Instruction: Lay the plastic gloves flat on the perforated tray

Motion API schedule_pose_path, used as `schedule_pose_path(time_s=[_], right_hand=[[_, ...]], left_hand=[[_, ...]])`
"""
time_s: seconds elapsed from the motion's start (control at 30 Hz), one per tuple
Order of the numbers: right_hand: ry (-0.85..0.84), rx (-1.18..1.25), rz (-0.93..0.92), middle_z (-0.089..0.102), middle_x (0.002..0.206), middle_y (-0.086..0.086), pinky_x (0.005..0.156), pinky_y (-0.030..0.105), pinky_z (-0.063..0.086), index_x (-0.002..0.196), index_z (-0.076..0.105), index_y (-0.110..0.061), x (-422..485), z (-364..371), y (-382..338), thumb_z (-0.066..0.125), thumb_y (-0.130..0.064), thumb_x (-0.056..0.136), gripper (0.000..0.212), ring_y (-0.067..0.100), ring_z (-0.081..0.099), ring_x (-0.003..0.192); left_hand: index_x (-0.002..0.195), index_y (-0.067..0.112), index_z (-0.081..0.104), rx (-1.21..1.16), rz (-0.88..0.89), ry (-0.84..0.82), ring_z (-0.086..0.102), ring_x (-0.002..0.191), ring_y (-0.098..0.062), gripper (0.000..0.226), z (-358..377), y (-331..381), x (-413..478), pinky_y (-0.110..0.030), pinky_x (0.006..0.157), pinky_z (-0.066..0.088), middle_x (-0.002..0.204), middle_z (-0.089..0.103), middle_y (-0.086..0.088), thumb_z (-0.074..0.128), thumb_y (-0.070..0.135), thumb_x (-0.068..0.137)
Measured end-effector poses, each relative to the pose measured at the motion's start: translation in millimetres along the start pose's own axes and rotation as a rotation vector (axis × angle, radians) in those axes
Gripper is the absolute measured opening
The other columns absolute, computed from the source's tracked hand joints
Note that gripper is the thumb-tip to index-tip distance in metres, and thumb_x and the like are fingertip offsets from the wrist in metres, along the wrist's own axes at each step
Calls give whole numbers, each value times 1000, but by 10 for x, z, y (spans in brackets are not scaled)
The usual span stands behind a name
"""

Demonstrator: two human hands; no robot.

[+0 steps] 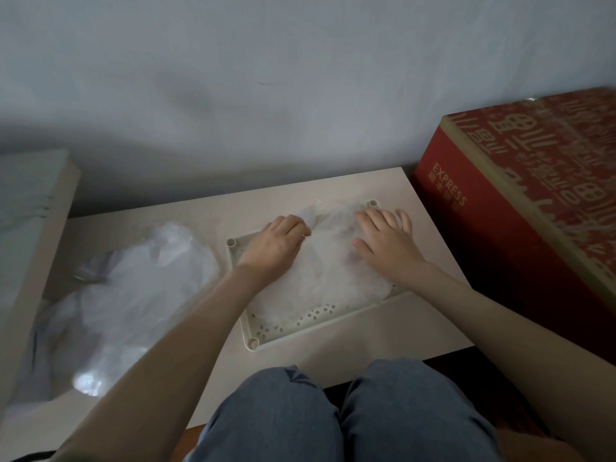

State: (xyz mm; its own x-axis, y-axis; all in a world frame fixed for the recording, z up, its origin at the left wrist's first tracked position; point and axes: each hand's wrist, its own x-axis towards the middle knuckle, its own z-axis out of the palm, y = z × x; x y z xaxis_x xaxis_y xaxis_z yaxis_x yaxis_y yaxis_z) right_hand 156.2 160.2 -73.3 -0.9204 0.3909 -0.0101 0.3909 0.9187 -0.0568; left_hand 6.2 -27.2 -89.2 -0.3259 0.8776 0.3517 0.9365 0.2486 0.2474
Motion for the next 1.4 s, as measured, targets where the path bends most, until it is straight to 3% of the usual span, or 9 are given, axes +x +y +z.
schedule_pose_path(time_s=[0.17,0.37,0.6,0.9,1.03,1.13,1.23,1.33,1.4], right_hand=[[-66,142,-97,41,143,1,106,36,17,145,33,-17,57,-111,-216,45,-29,94,53,23,34,129],[-85,289,-353,53,97,-4,90,34,33,98,58,-10,64,-165,-537,53,-15,90,11,22,47,103],[-272,300,-389,52,130,-3,102,27,24,125,54,-17,71,-213,-875,47,-17,94,32,15,38,127],[-404,302,-420,46,140,-4,107,27,24,135,47,-20,131,-386,-1303,47,-19,95,41,15,35,132],[-406,336,-424,48,137,-4,106,27,28,135,49,-21,172,-435,-1392,50,-20,94,41,12,39,128],[-391,522,-345,53,130,-5,95,19,36,130,53,-21,199,-455,-1432,55,-21,92,38,6,47,114],[-345,832,-198,52,130,-5,95,21,40,132,50,-19,200,-475,-1478,61,-22,91,43,6,49,113],[-481,1379,3,49,132,-2,105,28,39,135,44,-13,208,-512,-1515,74,-38,80,67,11,48,121],[-589,1622,46,59,112,-5,105,30,39,119,57,-16,252,-527,-1478,85,-58,53,83,11,54,110]], left_hand=[[96,5,67,43,-51,60,61,76,-32,29,-143,-50,-84,-33,64,51,89,62,-11,65,-14,73],[98,4,61,196,-285,140,56,80,-34,28,-414,-182,-499,-38,68,51,92,59,-14,41,16,84],[128,3,51,359,-817,-192,44,125,-36,49,-623,-390,-1177,-44,105,33,136,47,-20,48,40,96],[119,16,53,304,-785,-366,60,105,-27,24,-810,-445,-1375,-32,81,42,112,63,-7,42,22,99],[98,9,57,311,-860,-183,62,87,-33,20,-930,-387,-1322,-34,66,37,94,65,-12,38,13,99],[85,7,56,-14,-977,224,55,70,-30,20,-1107,-265,-1199,-35,61,36,75,61,-9,43,16,97],[88,12,60,-825,-1072,588,62,77,-17,11,-1356,-100,-897,-31,74,50,79,64,1,52,15,95],[89,9,57,-1805,-902,696,69,89,-25,17,-1553,-7,-601,-40,85,56,91,67,-9,44,12,99],[84,8,58,-2082,-784,640,70,88,-27,17,-1595,53,-485,-42,86,57,89,68,-10,45,12,95]])
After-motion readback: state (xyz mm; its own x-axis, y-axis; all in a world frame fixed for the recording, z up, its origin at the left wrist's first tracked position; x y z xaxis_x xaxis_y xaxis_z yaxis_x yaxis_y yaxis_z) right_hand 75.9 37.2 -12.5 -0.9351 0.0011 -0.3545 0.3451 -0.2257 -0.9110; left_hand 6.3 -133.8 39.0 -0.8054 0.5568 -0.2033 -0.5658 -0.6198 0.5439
